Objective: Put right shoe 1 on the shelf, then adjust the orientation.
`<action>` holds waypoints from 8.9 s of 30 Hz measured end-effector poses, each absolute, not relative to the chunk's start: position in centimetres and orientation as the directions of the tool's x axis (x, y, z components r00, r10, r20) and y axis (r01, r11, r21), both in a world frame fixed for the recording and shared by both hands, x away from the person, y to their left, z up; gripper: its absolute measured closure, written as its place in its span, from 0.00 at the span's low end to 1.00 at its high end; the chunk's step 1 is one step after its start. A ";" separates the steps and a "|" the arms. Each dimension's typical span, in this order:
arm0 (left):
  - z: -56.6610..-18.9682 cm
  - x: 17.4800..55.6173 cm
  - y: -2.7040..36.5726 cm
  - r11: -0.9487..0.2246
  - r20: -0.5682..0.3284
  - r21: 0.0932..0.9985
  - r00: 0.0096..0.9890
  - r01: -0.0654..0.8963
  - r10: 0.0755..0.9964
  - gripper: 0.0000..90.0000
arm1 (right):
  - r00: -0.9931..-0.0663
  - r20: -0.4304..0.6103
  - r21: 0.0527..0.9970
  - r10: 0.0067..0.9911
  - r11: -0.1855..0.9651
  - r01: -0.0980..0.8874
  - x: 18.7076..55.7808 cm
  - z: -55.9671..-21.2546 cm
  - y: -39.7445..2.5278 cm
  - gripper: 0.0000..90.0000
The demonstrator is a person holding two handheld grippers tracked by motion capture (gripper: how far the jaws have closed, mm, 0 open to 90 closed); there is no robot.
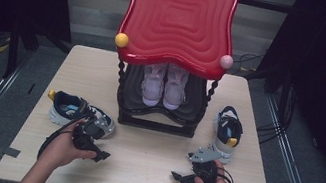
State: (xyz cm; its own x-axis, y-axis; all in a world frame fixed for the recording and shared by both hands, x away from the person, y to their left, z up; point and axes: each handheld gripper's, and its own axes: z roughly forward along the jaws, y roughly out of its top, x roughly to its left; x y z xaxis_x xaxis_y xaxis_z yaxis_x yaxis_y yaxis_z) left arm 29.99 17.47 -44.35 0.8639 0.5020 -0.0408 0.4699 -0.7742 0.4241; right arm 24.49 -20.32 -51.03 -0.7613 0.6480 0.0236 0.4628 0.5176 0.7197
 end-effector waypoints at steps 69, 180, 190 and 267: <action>-40.6 35.7 24.3 -0.794 0.113 0.270 0.801 0.545 0.588 0.57 | -0.760 0.026 0.719 0.649 0.515 0.466 24.5 -51.0 -20.3 0.11; -40.5 32.4 18.4 -0.738 -0.171 0.208 0.767 0.642 0.619 0.76 | -0.761 0.025 0.721 0.648 0.516 0.463 24.5 -51.0 -20.3 0.11; -40.1 32.0 18.4 -0.783 -0.125 0.225 0.814 0.580 0.568 0.45 | -0.761 0.025 0.721 0.648 0.516 0.463 24.5 -51.0 -20.3 0.11; -40.0 32.8 15.3 -0.858 -0.164 0.071 0.855 0.508 0.492 0.73 | -0.761 0.029 0.722 0.648 0.514 0.464 24.6 -51.1 -20.3 0.10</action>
